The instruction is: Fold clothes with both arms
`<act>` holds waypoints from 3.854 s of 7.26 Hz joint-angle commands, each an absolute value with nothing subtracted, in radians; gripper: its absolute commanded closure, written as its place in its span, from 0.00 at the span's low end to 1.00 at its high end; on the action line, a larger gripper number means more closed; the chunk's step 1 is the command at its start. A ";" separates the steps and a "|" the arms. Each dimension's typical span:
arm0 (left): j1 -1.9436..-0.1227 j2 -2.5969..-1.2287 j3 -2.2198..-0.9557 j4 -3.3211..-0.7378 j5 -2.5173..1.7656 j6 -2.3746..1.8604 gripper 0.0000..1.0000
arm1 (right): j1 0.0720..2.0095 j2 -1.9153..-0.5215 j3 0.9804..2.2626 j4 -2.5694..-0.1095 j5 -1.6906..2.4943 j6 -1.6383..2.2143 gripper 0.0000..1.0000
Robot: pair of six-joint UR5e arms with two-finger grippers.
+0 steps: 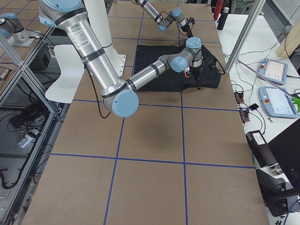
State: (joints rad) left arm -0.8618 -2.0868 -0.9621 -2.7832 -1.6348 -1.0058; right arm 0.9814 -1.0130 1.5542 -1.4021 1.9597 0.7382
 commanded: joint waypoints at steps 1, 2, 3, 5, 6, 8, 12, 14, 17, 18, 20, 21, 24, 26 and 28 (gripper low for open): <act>-0.861 -2.086 -0.965 -2.783 -1.635 -1.005 1.00 | 0.979 -1.011 1.554 -1.404 1.959 0.739 0.00; -0.862 -2.086 -0.974 -2.784 -1.637 -1.002 1.00 | 0.979 -1.011 1.554 -1.402 1.957 0.741 0.00; -0.864 -2.083 -0.997 -2.784 -1.637 -0.997 1.00 | 0.979 -1.009 1.554 -1.402 1.957 0.745 0.00; -0.865 -2.075 -1.066 -2.767 -1.640 -1.003 1.00 | 0.979 -1.008 1.555 -1.402 1.956 0.753 0.00; -0.864 -2.086 -1.107 -2.691 -1.640 -1.006 1.00 | 0.979 -1.006 1.555 -1.402 1.956 0.753 0.00; -0.861 -2.109 -1.346 -2.311 -1.637 -1.043 1.00 | 0.977 -1.005 1.555 -1.402 1.954 0.755 0.00; -0.716 -2.368 -1.221 -2.091 -1.560 -1.293 1.00 | 0.977 -1.003 1.555 -1.402 1.953 0.756 0.00; -0.712 -2.430 -1.114 -2.106 -1.527 -1.324 1.00 | 0.974 -1.003 1.555 -1.402 1.953 0.756 0.00; -0.710 -2.476 -1.052 -2.106 -1.522 -1.331 1.00 | 0.971 -1.003 1.554 -1.402 1.953 0.756 0.00; -0.710 -2.473 -1.054 -2.106 -1.523 -1.313 0.42 | 0.971 -1.003 1.554 -1.402 1.953 0.756 0.00; -0.715 -2.421 -1.144 -2.141 -1.535 -1.186 0.00 | 0.971 -1.002 1.558 -1.402 1.953 0.762 0.00; -0.718 -2.363 -1.249 -2.128 -1.548 -1.117 0.00 | 0.969 -1.005 1.587 -1.404 1.954 0.800 0.00; -0.719 -2.072 -1.672 -2.111 -1.690 -0.990 0.00 | 0.841 -1.112 1.796 -1.417 1.907 1.002 0.00; -0.662 -1.945 -1.852 -2.111 -1.777 -0.979 0.00 | 0.703 -1.260 1.986 -1.417 1.818 1.125 0.00; -0.556 -1.747 -2.004 -2.118 -1.763 -1.041 0.00 | 0.509 -1.412 2.153 -1.416 1.668 1.285 0.00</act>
